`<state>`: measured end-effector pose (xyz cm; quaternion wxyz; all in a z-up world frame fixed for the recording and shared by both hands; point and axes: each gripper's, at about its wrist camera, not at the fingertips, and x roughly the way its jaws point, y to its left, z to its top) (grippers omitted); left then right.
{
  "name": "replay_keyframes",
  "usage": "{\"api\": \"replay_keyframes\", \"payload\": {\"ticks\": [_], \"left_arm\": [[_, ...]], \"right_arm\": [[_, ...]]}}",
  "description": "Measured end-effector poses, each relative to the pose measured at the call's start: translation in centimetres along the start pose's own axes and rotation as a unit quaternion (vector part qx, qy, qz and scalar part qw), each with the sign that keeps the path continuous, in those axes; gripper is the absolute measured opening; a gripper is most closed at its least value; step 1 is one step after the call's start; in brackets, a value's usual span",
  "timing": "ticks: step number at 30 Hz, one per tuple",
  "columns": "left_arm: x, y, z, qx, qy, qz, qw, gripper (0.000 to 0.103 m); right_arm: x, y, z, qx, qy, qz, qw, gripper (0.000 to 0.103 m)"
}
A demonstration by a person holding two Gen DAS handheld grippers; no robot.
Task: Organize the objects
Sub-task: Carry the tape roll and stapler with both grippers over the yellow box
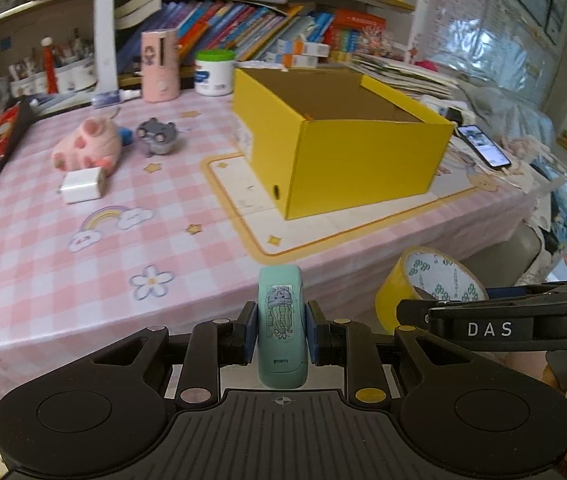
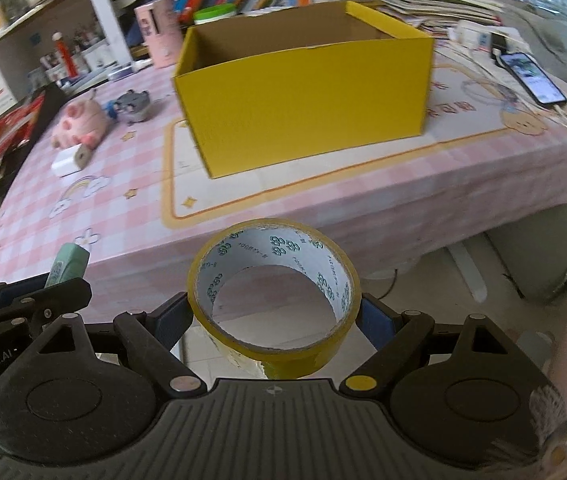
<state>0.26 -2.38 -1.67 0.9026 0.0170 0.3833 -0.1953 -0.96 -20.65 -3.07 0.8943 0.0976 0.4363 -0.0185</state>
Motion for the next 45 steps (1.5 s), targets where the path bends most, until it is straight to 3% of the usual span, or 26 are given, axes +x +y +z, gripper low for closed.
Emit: {"api": "replay_keyframes", "payload": {"ticks": [20,25,34,38,45], "left_arm": [[2.1,-2.6,1.8,0.013,0.001,-0.014,0.9998,0.023],[2.1,-3.4,2.6,0.022,-0.016,-0.023,0.9994,0.023],[1.6,-4.7,5.7,0.046,-0.081,-0.032,0.9951,0.023],[1.6,-5.2,7.7,0.051,-0.11,-0.031,0.9921,0.023],[2.8,-6.1,11.0,0.05,-0.142,-0.018,0.9885,0.023]], "right_arm": [[0.7,-3.3,1.8,0.015,0.003,-0.014,1.0,0.087],[0.5,-3.9,2.2,0.017,-0.005,-0.015,1.0,0.087],[-1.9,-5.3,4.7,0.023,-0.082,-0.024,0.996,0.087],[-3.0,-5.8,7.2,0.012,-0.126,-0.027,0.992,0.087],[-3.2,-6.8,11.7,-0.012,-0.164,-0.019,0.986,0.087]]}}
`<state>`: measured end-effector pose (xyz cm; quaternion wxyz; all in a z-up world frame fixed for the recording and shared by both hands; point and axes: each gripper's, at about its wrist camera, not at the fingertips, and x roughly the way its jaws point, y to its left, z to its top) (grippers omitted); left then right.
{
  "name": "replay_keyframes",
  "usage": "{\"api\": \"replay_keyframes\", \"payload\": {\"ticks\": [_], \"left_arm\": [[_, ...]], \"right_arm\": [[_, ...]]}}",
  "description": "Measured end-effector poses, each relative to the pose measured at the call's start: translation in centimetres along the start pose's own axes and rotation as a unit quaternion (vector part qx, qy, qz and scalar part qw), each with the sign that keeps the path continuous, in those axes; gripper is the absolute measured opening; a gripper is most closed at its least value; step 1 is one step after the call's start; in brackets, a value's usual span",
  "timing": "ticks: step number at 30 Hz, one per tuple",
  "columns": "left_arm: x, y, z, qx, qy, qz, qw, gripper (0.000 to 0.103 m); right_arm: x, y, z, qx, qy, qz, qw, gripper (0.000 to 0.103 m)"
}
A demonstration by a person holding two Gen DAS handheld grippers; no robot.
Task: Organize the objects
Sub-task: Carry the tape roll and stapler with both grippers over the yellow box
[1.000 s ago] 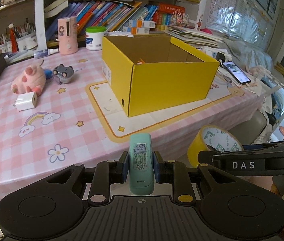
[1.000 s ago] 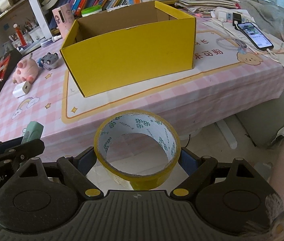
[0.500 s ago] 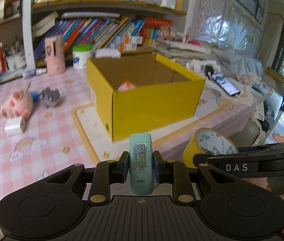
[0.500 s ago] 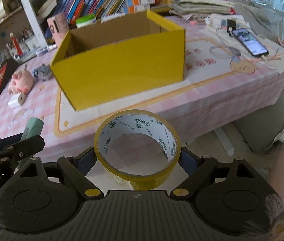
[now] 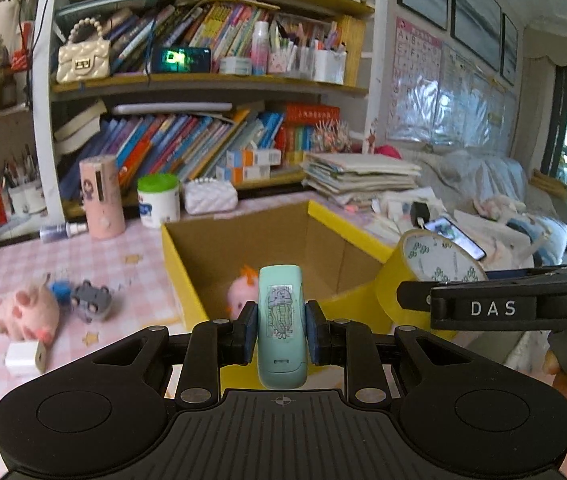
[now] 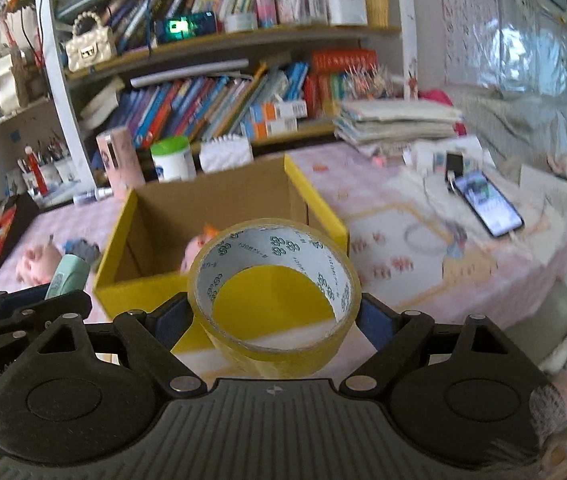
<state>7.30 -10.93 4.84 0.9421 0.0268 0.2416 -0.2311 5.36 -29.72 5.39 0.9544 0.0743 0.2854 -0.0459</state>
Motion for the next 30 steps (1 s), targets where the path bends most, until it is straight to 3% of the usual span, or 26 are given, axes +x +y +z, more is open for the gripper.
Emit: {"api": "replay_keyframes", "payload": {"ticks": [8,15,30], "left_arm": [[4.1,-0.2,2.3,-0.004,-0.008,0.03,0.9995,0.023],[8.5,-1.1,2.7,0.007,0.02,0.055,0.9983,0.023],[13.8,-1.4,1.4,0.021,0.102,0.095,0.99,0.023]], "right_arm": [[3.6,-1.2,4.1,-0.026,-0.019,0.024,0.999,0.087],[7.4,-2.1,6.9,-0.051,-0.019,0.051,0.997,0.087],[15.7,0.2,8.4,-0.129,0.051,0.12,0.983,0.087]]}}
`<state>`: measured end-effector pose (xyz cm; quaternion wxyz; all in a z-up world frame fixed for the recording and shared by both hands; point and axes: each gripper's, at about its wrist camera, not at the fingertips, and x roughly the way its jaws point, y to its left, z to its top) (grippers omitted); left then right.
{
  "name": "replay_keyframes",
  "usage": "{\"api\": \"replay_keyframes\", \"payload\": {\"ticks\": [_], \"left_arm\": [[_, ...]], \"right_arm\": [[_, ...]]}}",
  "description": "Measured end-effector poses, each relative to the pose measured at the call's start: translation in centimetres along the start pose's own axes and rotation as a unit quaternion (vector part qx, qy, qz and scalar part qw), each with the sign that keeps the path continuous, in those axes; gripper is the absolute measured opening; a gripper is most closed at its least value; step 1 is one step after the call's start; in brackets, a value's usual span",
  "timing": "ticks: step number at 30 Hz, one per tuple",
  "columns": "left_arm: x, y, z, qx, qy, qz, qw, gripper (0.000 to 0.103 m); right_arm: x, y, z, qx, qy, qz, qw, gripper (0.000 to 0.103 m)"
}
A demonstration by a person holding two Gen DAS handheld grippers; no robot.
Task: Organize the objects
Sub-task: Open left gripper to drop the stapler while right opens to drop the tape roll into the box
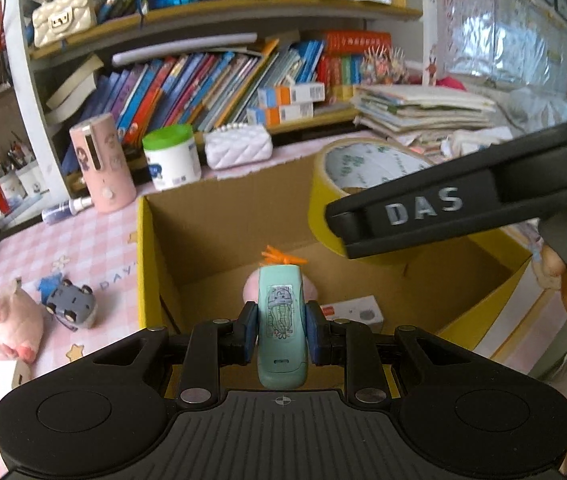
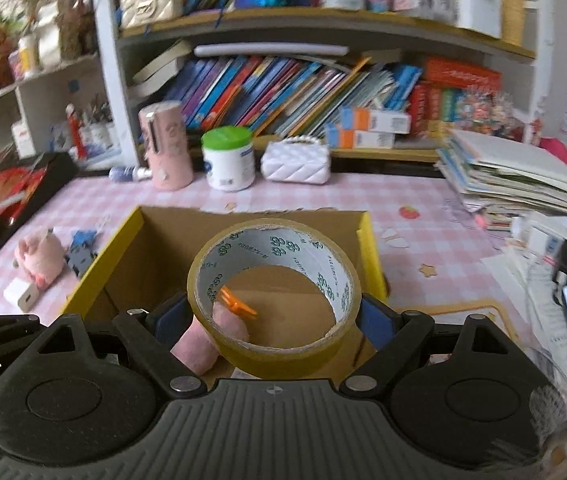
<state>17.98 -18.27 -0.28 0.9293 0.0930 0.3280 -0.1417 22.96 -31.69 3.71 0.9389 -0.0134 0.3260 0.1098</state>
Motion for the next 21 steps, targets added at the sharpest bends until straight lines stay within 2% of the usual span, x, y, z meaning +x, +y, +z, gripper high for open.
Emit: {"api": "replay_keyframes", "payload": {"ticks": [16,19,21], "left_arm": [[0.2,0.2,-0.1,-0.014,0.003,0.005,0.9999,0.026],[0.1,0.3,-0.2,-0.019,0.003,0.007,0.9998,0.027],[0.0,0.4,-0.3,-0.023,0.0,0.012,0.9997,0.034]], "right_arm": [[5.4,1.0,-0.3,-0.037,0.089,0.035,0.995,0.087],[5.9,1.1,-0.6,-0.04,0.102,0.035,0.993,0.087],[6.0,1.1,-0.7,-0.04,0.104,0.035,0.993,0.087]]}}
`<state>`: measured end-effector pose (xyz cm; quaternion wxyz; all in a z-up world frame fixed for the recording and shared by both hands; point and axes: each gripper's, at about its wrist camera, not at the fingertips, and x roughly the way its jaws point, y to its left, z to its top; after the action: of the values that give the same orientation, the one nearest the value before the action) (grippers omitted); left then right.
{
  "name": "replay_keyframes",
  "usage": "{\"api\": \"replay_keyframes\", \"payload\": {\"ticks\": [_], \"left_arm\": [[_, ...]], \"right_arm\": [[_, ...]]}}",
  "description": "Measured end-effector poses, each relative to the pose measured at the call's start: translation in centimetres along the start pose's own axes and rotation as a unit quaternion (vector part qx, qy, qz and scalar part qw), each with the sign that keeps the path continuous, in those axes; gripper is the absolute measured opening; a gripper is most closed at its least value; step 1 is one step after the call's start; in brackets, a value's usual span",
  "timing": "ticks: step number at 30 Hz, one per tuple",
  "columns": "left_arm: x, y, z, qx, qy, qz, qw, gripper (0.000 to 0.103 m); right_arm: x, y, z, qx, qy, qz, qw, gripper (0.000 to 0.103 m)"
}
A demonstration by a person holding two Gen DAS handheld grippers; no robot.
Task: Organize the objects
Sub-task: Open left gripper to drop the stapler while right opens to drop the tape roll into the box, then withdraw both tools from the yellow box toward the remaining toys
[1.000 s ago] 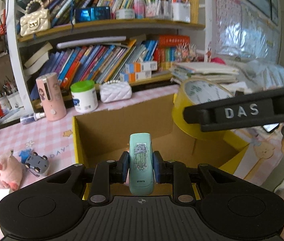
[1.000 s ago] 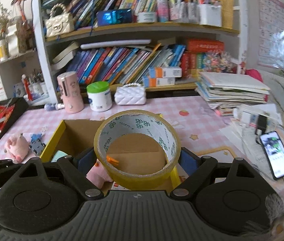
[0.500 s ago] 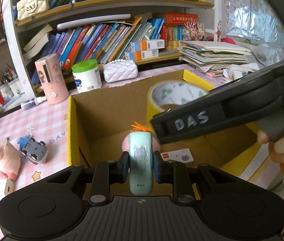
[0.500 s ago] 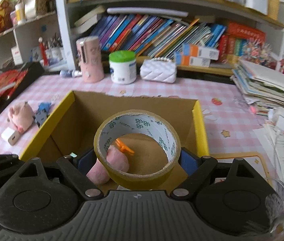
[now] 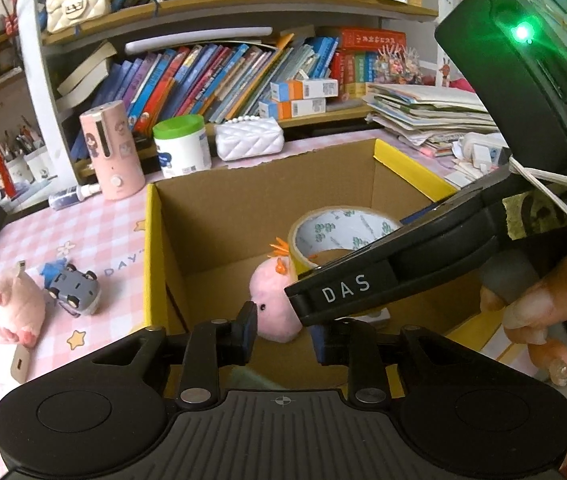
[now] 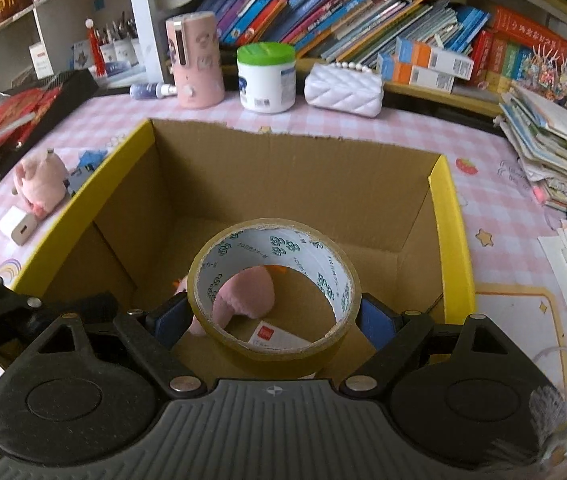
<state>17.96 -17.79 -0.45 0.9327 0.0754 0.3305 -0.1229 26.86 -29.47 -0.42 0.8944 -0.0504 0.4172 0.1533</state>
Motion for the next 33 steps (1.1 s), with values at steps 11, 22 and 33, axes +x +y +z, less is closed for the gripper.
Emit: {"api": "replay_keyframes", "payload": {"ticks": [11,22,33], "left_arm": [[-2.8,0.6,-0.5,0.001,-0.045,0.012,0.9989,0.072],[-7.1,2.0,-2.0,-0.012,-0.09,0.018,0.9957,0.085],[-10.6,4.0,-5.0,-0.018,-0.085,0.004,0.9962,0.09]], "right_arm": [[-2.4,0.0,-0.2,0.035,-0.044,-0.016,0.998,0.088],[-8.7,0.8,-3.0,0.085,-0.137,-0.084,0.983,0.088],[-12.9,4.5,-8.2,0.132,-0.152,-0.139,0.97,0.088]]}}
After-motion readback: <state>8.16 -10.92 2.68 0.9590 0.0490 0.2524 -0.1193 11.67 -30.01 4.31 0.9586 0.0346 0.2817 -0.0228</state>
